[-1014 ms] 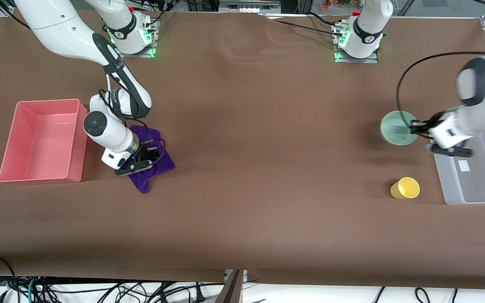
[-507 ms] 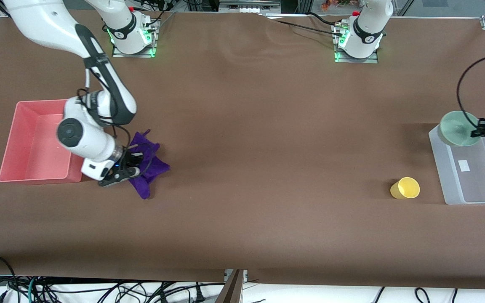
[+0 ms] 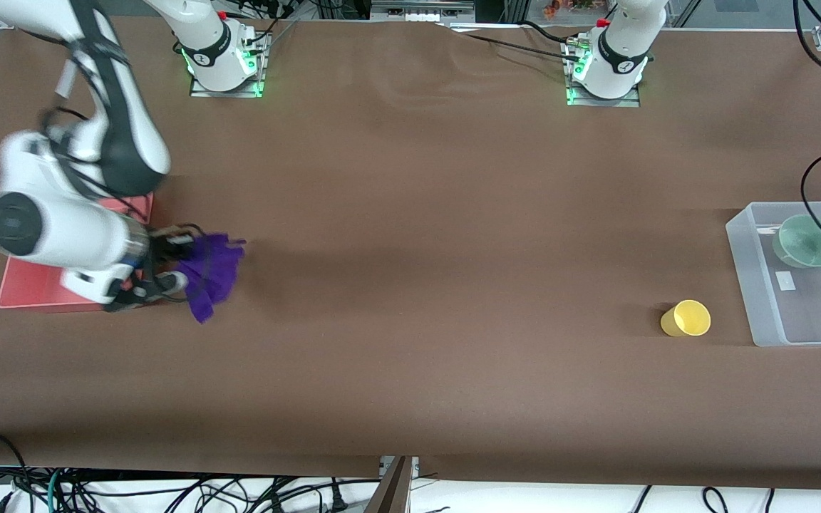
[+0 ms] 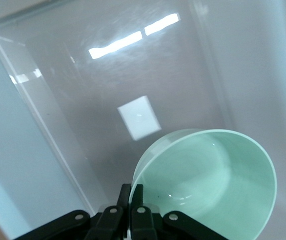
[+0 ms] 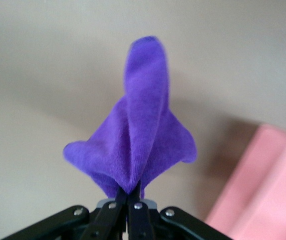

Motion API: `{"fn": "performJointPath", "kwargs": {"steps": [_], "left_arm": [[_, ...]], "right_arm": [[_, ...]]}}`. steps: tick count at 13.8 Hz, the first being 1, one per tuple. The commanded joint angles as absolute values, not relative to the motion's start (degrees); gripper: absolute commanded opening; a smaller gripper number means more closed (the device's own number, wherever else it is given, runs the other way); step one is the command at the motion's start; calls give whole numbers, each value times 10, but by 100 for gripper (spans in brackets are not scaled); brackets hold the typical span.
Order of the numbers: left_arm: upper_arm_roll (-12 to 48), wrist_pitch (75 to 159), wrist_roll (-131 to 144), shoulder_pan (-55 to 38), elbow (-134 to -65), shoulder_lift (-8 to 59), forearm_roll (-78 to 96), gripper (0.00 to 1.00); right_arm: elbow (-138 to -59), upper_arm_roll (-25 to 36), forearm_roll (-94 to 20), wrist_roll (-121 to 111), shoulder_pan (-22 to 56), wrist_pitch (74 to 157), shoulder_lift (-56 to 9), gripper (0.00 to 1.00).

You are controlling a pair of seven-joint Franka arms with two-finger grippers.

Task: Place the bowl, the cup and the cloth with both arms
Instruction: 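Drop the cloth into the pink bin while the left gripper lowers the bowl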

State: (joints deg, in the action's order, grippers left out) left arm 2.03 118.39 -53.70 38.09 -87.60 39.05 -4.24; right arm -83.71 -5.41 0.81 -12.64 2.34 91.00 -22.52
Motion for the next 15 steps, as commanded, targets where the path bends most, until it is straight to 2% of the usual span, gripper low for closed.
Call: {"fn": "performJointPath", "kwargs": {"steps": [1,2,3,4,6,8,12,13,14,15], "left_arm": [[27,1201,-551,388,-846,427,-45,0],[27,1201,-547,389,-846,427,-43,11],[27,1201,-548,388,-846,426,-33,81],[27,1199,-548,388,-844,422,-33,100],[36,1168,-550,384,-841,397,-34,100],[54,1095,-550,368,-832,346,-34,100],[151,1056,-491,349,-808,311,-40,100],[161,1056,-457,333,-809,311,-44,100],[161,1056,-425,308,-813,314,-43,100],[160,1056,-391,285,-816,318,-43,100]], "right_arm": [[-721,-3,9,-197,16,737,-229,0],[-709,29,11,-239,15,704,-221,0],[-708,67,18,-291,13,691,-214,0],[-709,102,32,-343,11,687,-213,0],[-742,163,38,-410,-3,706,-221,0],[-805,198,34,-421,-6,749,-221,0],[-902,203,31,-421,-19,830,-228,0],[-910,203,30,-418,-19,841,-232,24],[-910,203,28,-414,-19,842,-236,72],[-910,203,26,-414,-19,842,-236,100]]}}
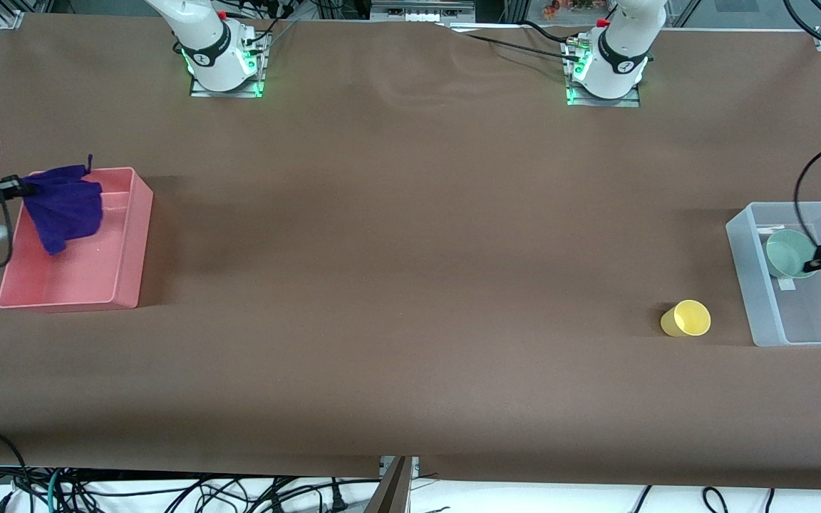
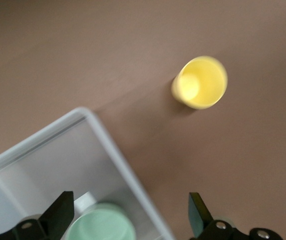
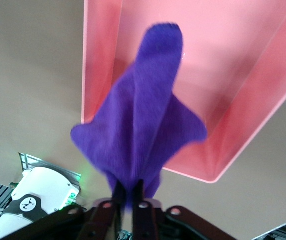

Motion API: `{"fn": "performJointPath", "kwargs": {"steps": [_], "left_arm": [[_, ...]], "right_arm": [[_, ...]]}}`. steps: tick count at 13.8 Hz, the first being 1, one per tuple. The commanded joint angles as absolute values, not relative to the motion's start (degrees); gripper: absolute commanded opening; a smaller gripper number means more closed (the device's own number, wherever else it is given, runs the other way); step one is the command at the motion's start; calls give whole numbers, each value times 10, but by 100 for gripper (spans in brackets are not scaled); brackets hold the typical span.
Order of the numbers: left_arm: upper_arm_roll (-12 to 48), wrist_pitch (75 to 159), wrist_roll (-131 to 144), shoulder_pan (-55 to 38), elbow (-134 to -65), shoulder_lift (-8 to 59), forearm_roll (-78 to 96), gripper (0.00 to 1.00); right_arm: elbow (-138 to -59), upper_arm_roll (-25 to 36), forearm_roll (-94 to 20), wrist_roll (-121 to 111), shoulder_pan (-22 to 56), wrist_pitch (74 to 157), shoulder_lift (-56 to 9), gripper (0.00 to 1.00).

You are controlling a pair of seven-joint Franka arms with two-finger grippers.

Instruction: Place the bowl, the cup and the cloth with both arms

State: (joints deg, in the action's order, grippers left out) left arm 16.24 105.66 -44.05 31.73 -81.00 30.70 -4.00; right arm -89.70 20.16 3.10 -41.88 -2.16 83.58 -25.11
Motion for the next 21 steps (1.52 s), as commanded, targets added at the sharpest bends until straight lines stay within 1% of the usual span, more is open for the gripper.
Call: {"fn": "performJointPath", "kwargs": {"steps": [1,2,3,4,5,6,7,8,9,10,11,14,16,18,19,21], "left_arm": [[159,1057,-353,262,-817,327,-44,100],[156,1063,-325,248,-817,338,-45,100],[155,1085,-313,245,-816,358,-51,100],[156,1119,-312,244,-817,376,-68,100],[156,1142,-311,245,-820,394,-74,100],[156,1154,-306,244,-821,406,-72,96],[156,1156,-290,244,-821,418,-70,81],[156,1156,-288,245,-821,430,-67,52],[157,1156,-285,244,-824,434,-64,13],[157,1156,-282,245,-830,438,-63,0],[157,1156,-280,245,-829,446,-57,0],[157,1156,-279,246,-826,448,-39,0],[157,1155,-278,246,-824,446,-39,0],[158,1147,-279,245,-818,435,-39,0],[159,1128,-279,245,-817,418,-40,0],[157,1052,-281,245,-804,367,-49,0]], "right_arm": [[-909,203,23,-414,-19,842,-236,100],[-905,203,22,-413,-19,842,-236,100],[-897,203,14,-413,-19,836,-230,100],[-873,200,-3,-414,-18,829,-219,100],[-848,190,-22,-411,-18,813,-208,100],[-819,159,-26,-399,-17,795,-198,100],[-791,124,-22,-348,-17,780,-188,100],[-775,97,-21,-267,-16,765,-180,100],[-766,65,-21,-200,-16,760,-171,100],[-765,42,-21,-174,-16,768,-160,100],[-763,37,-21,-173,-16,789,-151,100],[-767,39,-23,-170,-17,887,-110,100],[-794,37,-18,-171,-17,885,-84,100],[-799,26,3,-174,-16,861,-79,100],[-798,12,11,-164,-16,842,-76,100],[-800,-8,23,-82,-16,822,-70,100]]}}
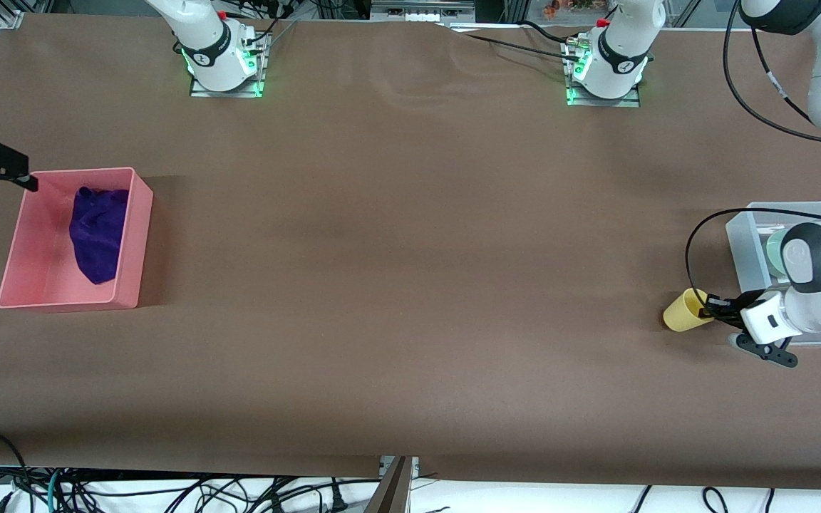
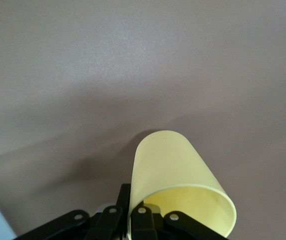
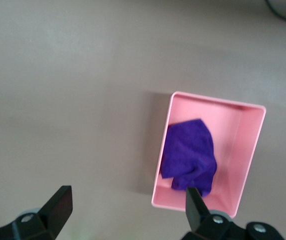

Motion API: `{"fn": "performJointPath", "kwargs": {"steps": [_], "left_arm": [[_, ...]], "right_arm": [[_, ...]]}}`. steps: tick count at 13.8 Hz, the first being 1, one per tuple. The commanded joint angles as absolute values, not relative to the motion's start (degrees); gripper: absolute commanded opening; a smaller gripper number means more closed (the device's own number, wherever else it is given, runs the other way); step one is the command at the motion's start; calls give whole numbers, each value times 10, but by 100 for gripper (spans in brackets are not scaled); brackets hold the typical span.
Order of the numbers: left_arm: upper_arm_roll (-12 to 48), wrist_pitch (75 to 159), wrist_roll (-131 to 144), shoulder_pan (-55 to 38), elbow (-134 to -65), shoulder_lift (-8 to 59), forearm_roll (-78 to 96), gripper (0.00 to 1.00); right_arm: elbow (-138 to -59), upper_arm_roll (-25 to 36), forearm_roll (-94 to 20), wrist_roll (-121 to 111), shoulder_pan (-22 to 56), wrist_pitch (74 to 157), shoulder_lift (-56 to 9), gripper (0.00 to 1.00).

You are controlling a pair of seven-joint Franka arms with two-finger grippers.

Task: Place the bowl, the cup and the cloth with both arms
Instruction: 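Carry the yellow cup into the green bowl in the clear bin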

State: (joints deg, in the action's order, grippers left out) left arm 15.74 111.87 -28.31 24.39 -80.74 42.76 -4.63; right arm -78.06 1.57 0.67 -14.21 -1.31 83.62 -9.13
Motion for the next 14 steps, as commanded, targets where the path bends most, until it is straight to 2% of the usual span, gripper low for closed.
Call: {"fn": "performJointPath", "kwargs": {"steps": [1,3,5,8,11,14], "left_arm": [[153,999,-284,247,-795,343,-51,0],[152,919,-298,254,-784,304,-123,0],[151,899,-340,275,-786,280,-183,0],[152,909,-384,353,-795,297,-214,0],[152,1009,-429,417,-811,353,-221,0],[153,1091,-448,439,-815,395,-219,0]], "right_arm": [[-799,-13,22,-59,-16,816,-71,100],[-796,-13,22,-61,-16,812,-77,100],[-783,-13,23,-65,-15,805,-84,100],[-780,-15,23,-64,-13,809,-87,100],[-780,-15,23,-63,-13,810,-87,100],[-779,-14,23,-63,-13,815,-87,100]]}}
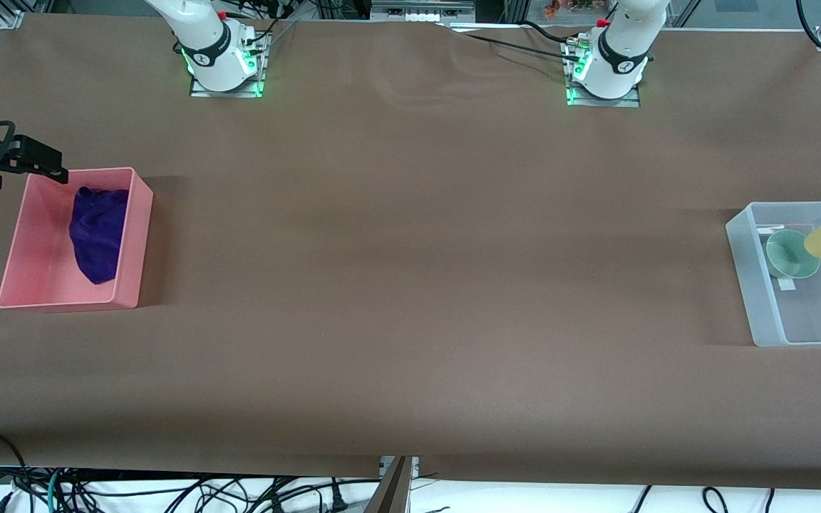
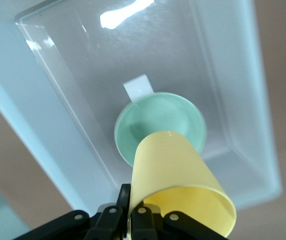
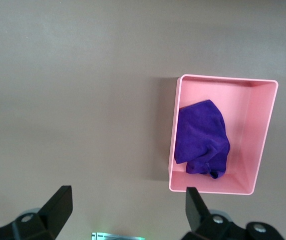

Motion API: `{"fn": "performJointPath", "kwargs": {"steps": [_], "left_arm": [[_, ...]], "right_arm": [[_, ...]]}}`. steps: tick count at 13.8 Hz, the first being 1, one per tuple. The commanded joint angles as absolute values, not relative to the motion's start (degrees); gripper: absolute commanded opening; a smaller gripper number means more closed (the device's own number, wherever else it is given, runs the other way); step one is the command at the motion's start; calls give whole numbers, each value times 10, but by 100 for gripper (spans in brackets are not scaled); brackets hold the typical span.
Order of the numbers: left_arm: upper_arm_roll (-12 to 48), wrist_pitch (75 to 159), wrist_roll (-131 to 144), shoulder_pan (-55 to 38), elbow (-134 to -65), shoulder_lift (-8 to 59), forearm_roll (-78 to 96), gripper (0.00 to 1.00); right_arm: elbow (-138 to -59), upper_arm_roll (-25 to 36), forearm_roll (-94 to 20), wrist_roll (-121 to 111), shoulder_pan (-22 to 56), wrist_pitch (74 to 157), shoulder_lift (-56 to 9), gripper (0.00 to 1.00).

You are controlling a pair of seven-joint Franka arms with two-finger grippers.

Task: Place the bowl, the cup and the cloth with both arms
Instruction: 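Carry the yellow cup into the green bowl in the clear bin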

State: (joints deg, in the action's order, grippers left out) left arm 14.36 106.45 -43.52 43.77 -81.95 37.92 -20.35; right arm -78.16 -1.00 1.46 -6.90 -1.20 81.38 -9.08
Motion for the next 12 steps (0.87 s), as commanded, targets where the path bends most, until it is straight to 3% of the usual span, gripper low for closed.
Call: {"fn": "performJointPath", "kwargs": {"steps": [1,4,5,6,9,12], "left_arm": [[153,1099,-448,442,-816,401,-218,0],[153,1103,-447,444,-816,405,-214,0],[153,1103,-447,441,-816,405,-214,32],[153,1102,-440,438,-815,404,-213,99],[170,1051,-443,435,-806,365,-210,100],[251,973,-388,428,-804,294,-210,100]], "right_arm": [[-776,-15,23,-64,-13,816,-90,100],[-769,-15,23,-64,-13,811,-97,100],[-769,-15,23,-64,-13,814,-97,100],[-769,-15,23,-64,-13,814,-97,100],[-769,-15,24,-63,-13,815,-97,100],[-769,-15,23,-63,-13,815,-98,100]]}}
